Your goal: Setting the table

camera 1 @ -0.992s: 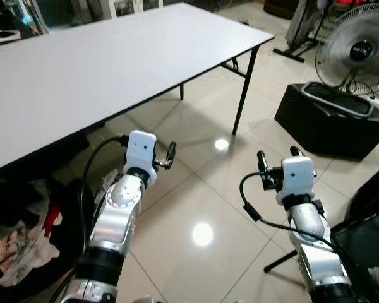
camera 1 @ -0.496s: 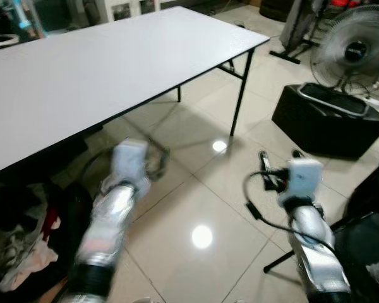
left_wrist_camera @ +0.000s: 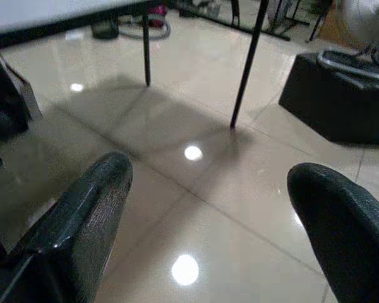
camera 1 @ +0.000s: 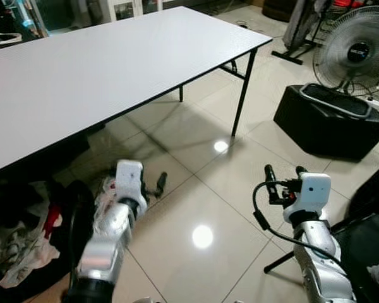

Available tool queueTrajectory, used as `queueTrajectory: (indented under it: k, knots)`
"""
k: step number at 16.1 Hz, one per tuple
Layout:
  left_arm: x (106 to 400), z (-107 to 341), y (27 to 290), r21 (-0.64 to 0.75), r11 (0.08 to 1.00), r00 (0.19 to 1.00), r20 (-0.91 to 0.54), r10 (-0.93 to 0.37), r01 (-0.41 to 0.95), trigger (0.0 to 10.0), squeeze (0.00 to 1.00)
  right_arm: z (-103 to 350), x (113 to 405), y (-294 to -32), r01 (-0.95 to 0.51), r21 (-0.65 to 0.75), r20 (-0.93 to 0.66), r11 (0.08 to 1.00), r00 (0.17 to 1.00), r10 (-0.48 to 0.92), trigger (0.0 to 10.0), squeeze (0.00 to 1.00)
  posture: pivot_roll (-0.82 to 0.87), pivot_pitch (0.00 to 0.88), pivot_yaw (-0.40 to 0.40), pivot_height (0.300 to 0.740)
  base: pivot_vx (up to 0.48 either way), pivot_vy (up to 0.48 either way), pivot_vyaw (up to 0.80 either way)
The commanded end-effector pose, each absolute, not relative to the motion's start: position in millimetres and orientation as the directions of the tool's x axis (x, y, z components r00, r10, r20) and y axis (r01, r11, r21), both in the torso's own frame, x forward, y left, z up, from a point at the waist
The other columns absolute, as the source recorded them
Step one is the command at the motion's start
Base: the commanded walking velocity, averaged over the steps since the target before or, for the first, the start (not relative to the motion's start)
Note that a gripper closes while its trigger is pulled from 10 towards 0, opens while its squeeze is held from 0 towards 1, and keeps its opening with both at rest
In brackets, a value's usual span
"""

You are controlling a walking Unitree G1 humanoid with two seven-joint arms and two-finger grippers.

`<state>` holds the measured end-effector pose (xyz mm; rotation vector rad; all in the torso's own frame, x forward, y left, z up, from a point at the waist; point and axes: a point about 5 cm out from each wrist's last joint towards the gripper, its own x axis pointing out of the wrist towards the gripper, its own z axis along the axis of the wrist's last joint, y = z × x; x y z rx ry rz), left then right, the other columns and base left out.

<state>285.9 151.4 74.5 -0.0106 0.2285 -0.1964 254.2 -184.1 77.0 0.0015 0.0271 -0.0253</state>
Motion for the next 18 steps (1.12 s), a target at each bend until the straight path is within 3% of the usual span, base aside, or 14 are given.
queueTrajectory:
  k: [1, 7, 18]
  knots:
    - [288, 78, 150, -0.012, 0.981, 0.958, -0.210, -0.193, 0.194, 10.0, 0.00, 81, 256, -187, 0.037, -0.009, -0.024, 0.999, 0.999, -0.038, 10.0, 0.00, 0.01, 0.000, -0.013, 0.740, 0.000, 0.000, 0.00]
    - [291, 84, 145, -0.046, 0.977, 0.958, -0.195, -0.212, 0.207, 10.0, 0.00, 83, 257, -185, 0.014, -0.036, -0.020, 0.999, 1.000, -0.015, 10.0, 0.00, 0.01, 0.000, -0.013, 0.740, 0.000, 0.000, 0.00]
    - [294, 87, 143, -0.008, 0.981, 0.965, -0.178, -0.192, 0.193, 10.0, 0.00, 84, 259, -182, -0.010, -0.037, -0.014, 0.999, 1.000, 0.009, 10.0, 0.00, 0.01, 0.000, -0.013, 0.740, 0.000, 0.000, 0.75]
